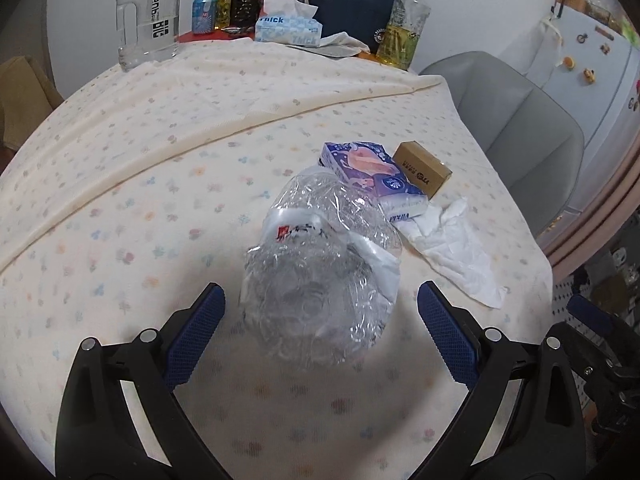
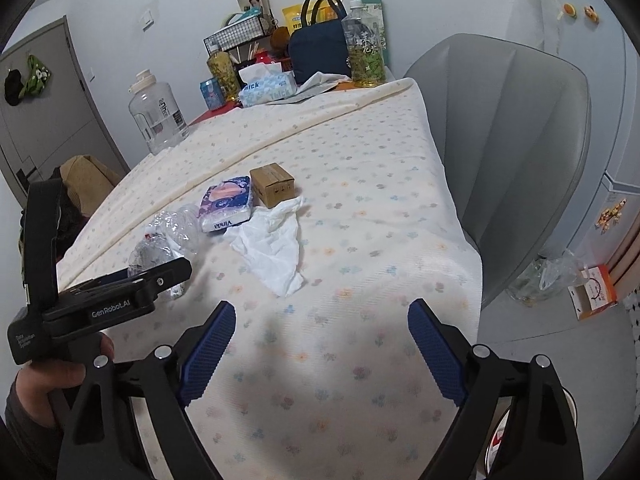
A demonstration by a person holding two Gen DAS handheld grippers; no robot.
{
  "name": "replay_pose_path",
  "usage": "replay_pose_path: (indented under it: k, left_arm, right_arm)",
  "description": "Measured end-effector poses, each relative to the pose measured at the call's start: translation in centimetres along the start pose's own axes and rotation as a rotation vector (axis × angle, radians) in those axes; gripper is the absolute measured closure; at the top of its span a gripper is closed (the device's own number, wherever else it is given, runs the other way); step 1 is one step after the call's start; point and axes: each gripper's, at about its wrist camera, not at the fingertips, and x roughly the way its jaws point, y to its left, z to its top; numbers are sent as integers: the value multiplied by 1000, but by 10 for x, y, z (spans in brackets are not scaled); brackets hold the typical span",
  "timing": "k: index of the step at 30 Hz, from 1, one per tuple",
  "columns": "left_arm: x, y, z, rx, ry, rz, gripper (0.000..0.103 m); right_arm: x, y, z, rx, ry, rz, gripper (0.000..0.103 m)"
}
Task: Collect trash
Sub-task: 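Grasp the crumpled clear plastic bottle with the left tool while the right tool grasps white tissue, then carry the plastic bottle and tissue in both tools over the beige bin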
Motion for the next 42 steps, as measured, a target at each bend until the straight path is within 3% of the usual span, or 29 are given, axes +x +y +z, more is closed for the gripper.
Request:
replay_pose_path:
  k: [3,7,20,22,23,24,25,29,34,42]
  left_arm:
    - [1,-2,3,20,-9,26,31]
    - [-5,9,5,-15,-12,-21,32]
    - [-40,39,3,-67,-80,-17,32]
    - [-41,41,3,-74,-83,-23,32]
    - [-42,41,3,-77,-82,-26,32]
    - [-43,41,2,-77,-83,-29,32]
    - [-44,40,2,-76,-84,-31,32]
    - [-51,34,2,-63,-98,-46,32]
    - [-60,20,4,-37,-118,-75,32]
    - [-74,-5,9,5,-151,-121,32]
  right_arm:
    - [7,5,4,-21,16,-3,17]
    - [17,17,12,-63,32,-4,17]
    - [55,49,28,-140,80,-6,28]
    - [63,50,27,-153,117,-7,49]
    - [67,51,26,-157,136,5,75]
    - [64,54,25,-179,118,4,90]
    - [62,55,25,-193,121,22,97]
    - [38,64,20,-237,72,56,98]
    - [7,60,20,-191,42,136,99]
    - [-47,48,17,-188,-76,124,99]
